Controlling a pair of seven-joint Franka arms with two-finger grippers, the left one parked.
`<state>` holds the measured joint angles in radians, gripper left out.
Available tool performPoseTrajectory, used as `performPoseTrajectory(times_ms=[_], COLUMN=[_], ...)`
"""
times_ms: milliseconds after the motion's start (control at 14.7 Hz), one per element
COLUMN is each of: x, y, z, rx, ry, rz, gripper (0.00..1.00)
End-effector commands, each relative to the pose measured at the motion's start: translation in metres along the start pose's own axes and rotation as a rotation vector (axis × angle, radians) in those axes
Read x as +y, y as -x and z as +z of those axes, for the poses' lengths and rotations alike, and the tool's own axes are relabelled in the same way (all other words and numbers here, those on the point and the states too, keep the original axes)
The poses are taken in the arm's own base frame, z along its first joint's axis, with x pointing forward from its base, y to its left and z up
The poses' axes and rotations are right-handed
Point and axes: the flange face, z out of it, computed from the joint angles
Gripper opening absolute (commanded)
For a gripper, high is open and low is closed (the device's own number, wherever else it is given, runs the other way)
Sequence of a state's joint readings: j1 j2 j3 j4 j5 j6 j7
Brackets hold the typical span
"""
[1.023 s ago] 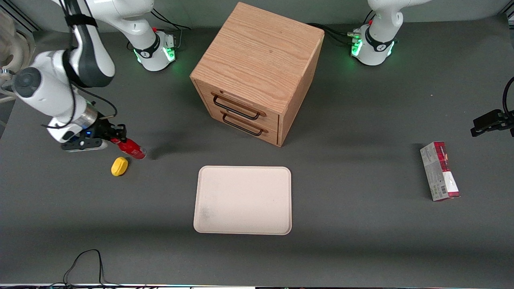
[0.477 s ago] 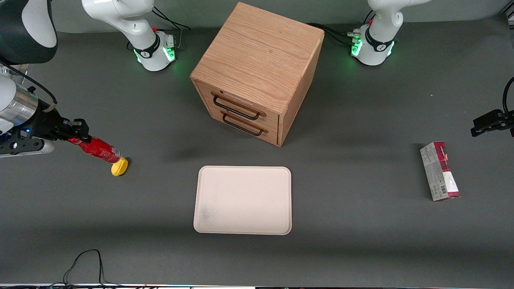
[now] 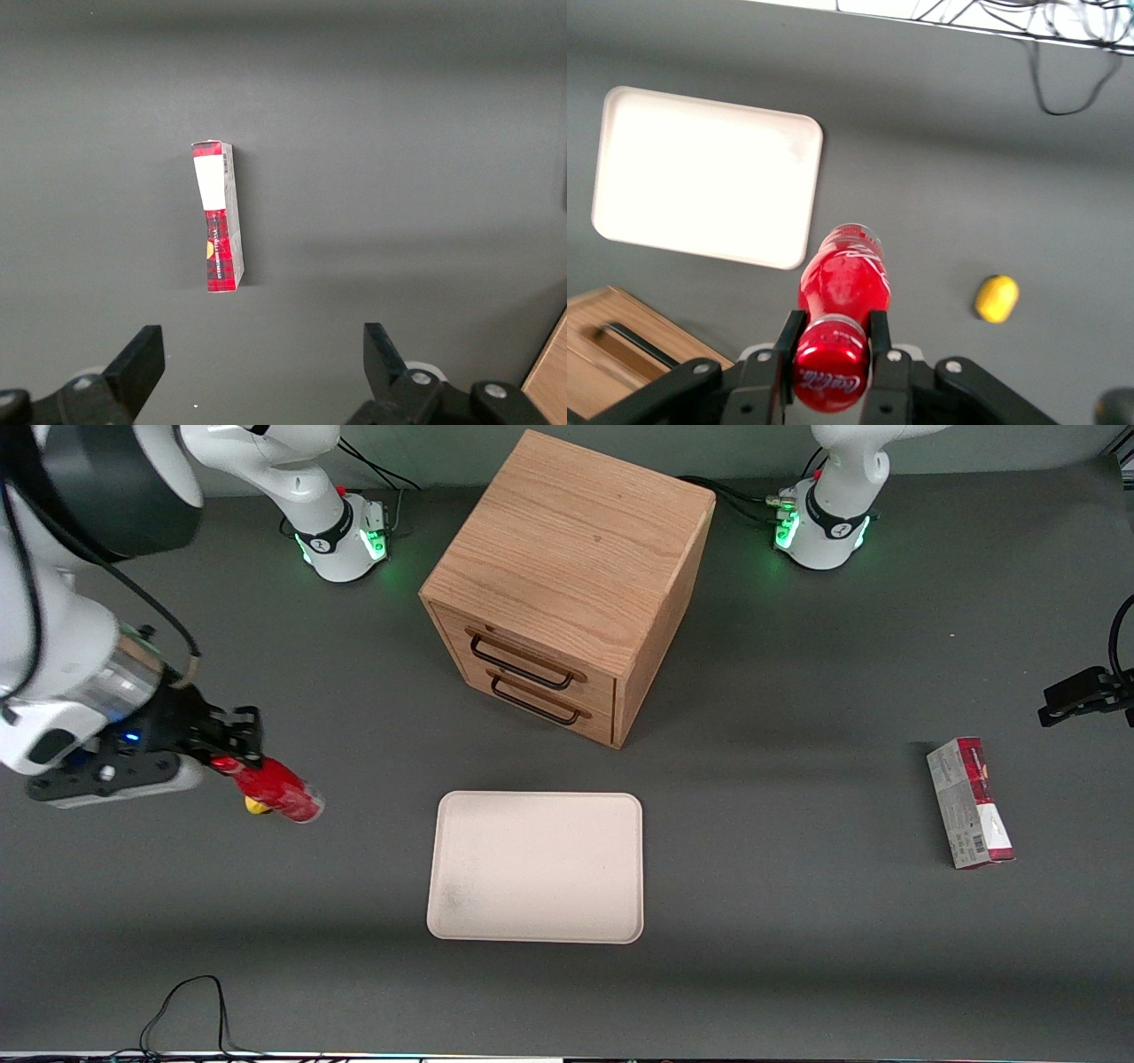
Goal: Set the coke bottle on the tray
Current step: 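Lift the bottle and carry it toward the cream tray, then lower the bottle onto the tray's corner and open the right gripper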
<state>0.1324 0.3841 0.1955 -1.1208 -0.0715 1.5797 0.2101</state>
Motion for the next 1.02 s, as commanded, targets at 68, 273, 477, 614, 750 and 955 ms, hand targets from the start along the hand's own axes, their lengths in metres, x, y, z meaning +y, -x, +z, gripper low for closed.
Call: performPoseTrajectory(times_ms=[68, 273, 477, 614, 750, 955], x=[-0.061, -0.096, -0.107, -0.109, -0.109, -0.107], y=[-0.038, -0.054, -0.064, -0.062, -0.059, -0.059], z=[0.069, 0.147, 0.232, 0.263, 0.284, 0.288], rx=[0.060, 0.083, 0.082, 0.069, 0.070, 0.075], ry=[-0.005, -0.039, -0.035, -0.018, -0.015, -0.014], rz=[0.087, 0.114, 0.093, 0.074, 0.059, 0.066], gripper=[0.00, 0.00, 0.00, 0.00, 0.00, 0.42])
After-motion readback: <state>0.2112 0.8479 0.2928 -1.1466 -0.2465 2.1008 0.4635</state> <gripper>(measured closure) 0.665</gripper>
